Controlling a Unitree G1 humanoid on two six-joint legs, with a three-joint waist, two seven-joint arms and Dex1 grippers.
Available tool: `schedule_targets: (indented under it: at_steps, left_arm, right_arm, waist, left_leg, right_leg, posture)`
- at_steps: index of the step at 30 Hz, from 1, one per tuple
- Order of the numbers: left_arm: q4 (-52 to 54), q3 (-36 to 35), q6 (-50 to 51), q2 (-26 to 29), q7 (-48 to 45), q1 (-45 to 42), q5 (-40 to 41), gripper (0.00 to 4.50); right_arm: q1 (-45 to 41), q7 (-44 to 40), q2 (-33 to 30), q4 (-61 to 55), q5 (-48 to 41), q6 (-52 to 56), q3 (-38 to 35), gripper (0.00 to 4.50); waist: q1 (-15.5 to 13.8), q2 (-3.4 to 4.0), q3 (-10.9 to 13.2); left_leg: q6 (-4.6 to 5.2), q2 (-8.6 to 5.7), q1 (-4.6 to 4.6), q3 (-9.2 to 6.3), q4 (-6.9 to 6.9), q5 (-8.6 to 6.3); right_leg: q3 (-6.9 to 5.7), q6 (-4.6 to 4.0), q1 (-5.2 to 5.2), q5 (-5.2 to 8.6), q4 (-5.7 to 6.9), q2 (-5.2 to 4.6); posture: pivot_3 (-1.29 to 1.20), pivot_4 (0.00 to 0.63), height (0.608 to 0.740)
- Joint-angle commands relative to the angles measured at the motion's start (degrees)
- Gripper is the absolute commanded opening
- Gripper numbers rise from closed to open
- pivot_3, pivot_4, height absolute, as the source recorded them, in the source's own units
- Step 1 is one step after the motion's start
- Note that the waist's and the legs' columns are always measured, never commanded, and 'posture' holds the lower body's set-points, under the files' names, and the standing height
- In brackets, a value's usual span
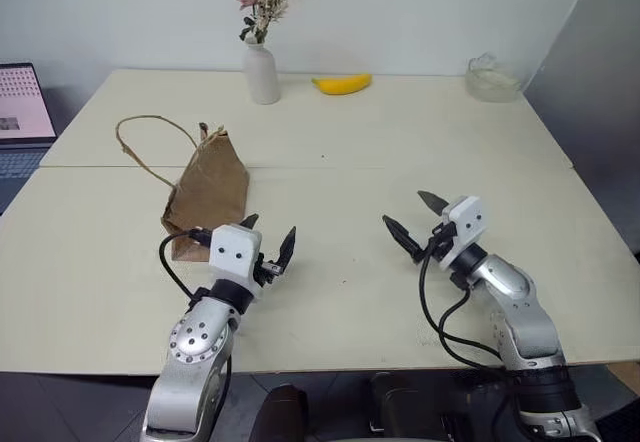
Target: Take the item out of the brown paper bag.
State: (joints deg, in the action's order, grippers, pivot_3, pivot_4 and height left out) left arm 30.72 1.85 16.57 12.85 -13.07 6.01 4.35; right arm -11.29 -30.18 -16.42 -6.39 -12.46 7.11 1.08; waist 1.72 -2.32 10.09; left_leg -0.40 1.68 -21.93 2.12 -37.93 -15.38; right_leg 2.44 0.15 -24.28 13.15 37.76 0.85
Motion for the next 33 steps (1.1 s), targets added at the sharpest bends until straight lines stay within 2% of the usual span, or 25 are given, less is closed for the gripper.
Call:
schedule_targets:
  at_steps: [1,13,18,23,29,33]
  left_arm:
    - [0.7,0.5,-1.7,-0.6,0.2,-0.5,0.0,3.60]
    - [0.7,0.5,1.2,0.0,0.4,-1.4,-1.5,3.60]
    - [4.0,-0.3,3.4,-0.4,1.9,-2.0,-2.2,3.60]
    - [11.7,-4.3,10.4,-3.1,5.2,-1.7,1.2,3.60]
    - [25.2,-10.4,19.1,-5.9,9.5,2.6,3.2,3.60]
    - [25.8,-21.9,23.1,-1.1,4.3,3.5,9.9,3.60]
  right_arm:
    - [-0.5,-0.1,-0.2,-1.2,-0.5,-1.4,-0.9,4.50]
    - [-0.6,0.0,-0.2,-0.5,-0.2,-0.8,-0.3,4.50]
    - [-0.9,-1.9,-0.4,-1.1,-2.1,0.0,-0.4,4.50]
    - [-2.7,-5.5,-0.6,-4.3,-7.7,5.3,0.2,4.50]
    - [-7.9,-9.8,-2.9,-9.6,-14.1,13.4,0.5,4.50]
    - [-11.4,-12.4,-3.9,-11.0,-17.0,16.6,1.5,4.50]
  waist:
    - [0.0,0.00,0.0]
    - [0.0,0.00,0.0]
    - [0.0,0.00,0.0]
    - [0.0,0.00,0.0]
    - [0.2,0.00,0.0]
    - [0.1,0.00,0.0]
  left_leg:
    - [0.00,0.00,0.00,0.00,0.00,0.00]
    - [0.00,0.00,0.00,-0.01,0.00,0.00]
    - [0.00,0.00,0.00,-0.01,0.00,0.00]
    - [0.00,0.01,-0.01,-0.02,0.00,0.00]
    - [0.00,0.02,0.00,-0.05,0.01,0.00]
    - [0.00,0.02,0.03,-0.16,-0.02,0.00]
  right_leg:
    - [0.00,0.00,0.00,0.00,0.00,0.00]
    - [-0.01,0.00,0.00,0.00,0.01,0.01]
    - [-0.02,0.00,0.00,0.00,0.01,0.01]
    - [-0.03,0.01,0.01,0.00,0.01,0.01]
    - [-0.03,0.01,0.01,-0.01,0.01,0.01]
    - [-0.14,0.00,0.05,0.00,0.03,0.04]
  posture:
    - [0.00,0.150,0.740]
    - [0.00,0.150,0.740]
    - [0.00,0.150,0.740]
    - [0.00,0.150,0.740]
    - [0.00,0.150,0.740]
    - [0.00,0.150,0.740]
